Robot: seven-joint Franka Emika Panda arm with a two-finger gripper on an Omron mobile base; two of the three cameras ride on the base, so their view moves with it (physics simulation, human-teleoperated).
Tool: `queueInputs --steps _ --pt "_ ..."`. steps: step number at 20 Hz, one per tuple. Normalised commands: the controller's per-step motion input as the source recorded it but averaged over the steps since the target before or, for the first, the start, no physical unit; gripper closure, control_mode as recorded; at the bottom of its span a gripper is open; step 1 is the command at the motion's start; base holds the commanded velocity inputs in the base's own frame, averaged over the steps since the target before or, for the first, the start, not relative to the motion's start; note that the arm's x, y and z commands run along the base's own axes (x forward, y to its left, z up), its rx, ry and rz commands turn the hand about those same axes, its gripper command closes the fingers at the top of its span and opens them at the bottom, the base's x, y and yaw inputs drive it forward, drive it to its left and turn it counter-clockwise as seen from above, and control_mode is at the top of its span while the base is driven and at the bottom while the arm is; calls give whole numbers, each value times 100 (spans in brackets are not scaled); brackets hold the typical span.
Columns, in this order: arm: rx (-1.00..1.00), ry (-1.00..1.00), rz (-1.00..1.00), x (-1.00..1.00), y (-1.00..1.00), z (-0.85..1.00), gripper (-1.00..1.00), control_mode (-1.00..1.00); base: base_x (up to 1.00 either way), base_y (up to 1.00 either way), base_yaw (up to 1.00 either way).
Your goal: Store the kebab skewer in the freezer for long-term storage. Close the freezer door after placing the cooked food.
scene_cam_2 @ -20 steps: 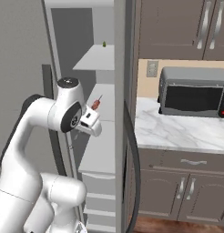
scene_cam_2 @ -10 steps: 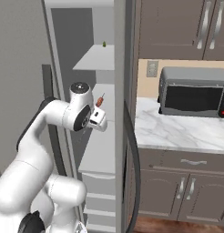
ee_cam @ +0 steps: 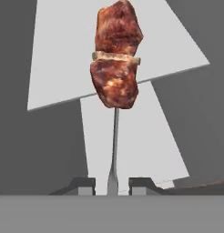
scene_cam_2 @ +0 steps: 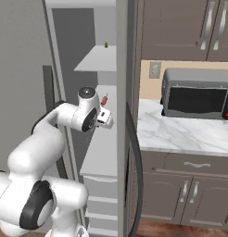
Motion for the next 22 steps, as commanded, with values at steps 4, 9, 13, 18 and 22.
queueInputs --steps 4,9,13,18,22 --pt "0 0 3 67 0 0 100 -100 0 0 0" --pt "0 1 2 62 0 0 100 -100 0 0 0" --pt "0 -1 2 57 0 -17 100 -100 0 0 0" --pt "0 0 3 62 -3 -28 100 -100 0 0 0" --pt "0 0 5 63 -12 -11 100 -100 0 0 0"
